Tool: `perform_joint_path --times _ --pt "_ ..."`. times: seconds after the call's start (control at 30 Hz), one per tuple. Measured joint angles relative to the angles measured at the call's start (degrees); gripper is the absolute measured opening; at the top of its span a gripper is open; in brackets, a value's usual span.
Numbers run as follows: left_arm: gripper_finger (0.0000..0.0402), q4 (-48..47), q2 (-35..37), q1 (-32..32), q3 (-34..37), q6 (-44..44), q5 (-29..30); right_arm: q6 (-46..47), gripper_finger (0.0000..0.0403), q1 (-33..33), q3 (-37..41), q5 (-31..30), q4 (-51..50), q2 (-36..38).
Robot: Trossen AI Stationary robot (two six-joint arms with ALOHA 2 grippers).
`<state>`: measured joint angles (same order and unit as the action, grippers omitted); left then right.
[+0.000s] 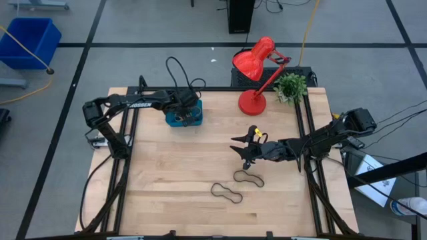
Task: Pick and place rubber bands into bin
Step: Put the red rubber band into the blue container, then put the top black rubber band into the blue container
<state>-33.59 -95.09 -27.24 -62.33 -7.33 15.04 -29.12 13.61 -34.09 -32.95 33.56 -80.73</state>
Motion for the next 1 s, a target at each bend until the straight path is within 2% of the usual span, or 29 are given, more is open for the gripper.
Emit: perform_joint_path --times 0.13,0.33,0.47,0.57,0.63,0.73,0.8,1.0 --pt "0.0060 -0.1 0.0 0.0 0.0 0.1 0.0 1.1 0.0155 0.0 0.0 0.0 0.0 0.0" --pt "0.0132 -0.6 0.0 0.0 0.0 0.1 0.0 10.6 0.0155 0.7 0.0 0.0 -0.2 0.0" --pt "0.0159 -1.0 1.1 0.1 0.0 0.0 -0.1 14.5 0.0155 2.5 0.0 0.2 -1.3 1.0" --pt "0.0167 -0.7 3.5 0.4 0.0 0.4 -1.8 18.0 0.0155 4.5 0.0 0.6 -6.5 2.8" --pt "0.0167 -0.2 5.3 0.8 0.0 0.5 -4.4 21.7 0.0155 5.3 -0.1 5.2 -11.8 4.7" --pt "0.0168 1.8 8.0 1.5 0.0 1.9 -8.7 30.3 0.0155 5.4 -1.9 17.5 -20.4 6.3" --pt "0.0168 3.7 9.6 2.1 0.0 2.6 -11.0 34.3 0.0155 5.5 -3.8 23.1 -25.9 6.4" --pt "0.0168 9.7 11.5 4.6 0.0 3.5 -12.5 47.7 0.0155 6.3 -5.7 25.7 -43.1 4.6"
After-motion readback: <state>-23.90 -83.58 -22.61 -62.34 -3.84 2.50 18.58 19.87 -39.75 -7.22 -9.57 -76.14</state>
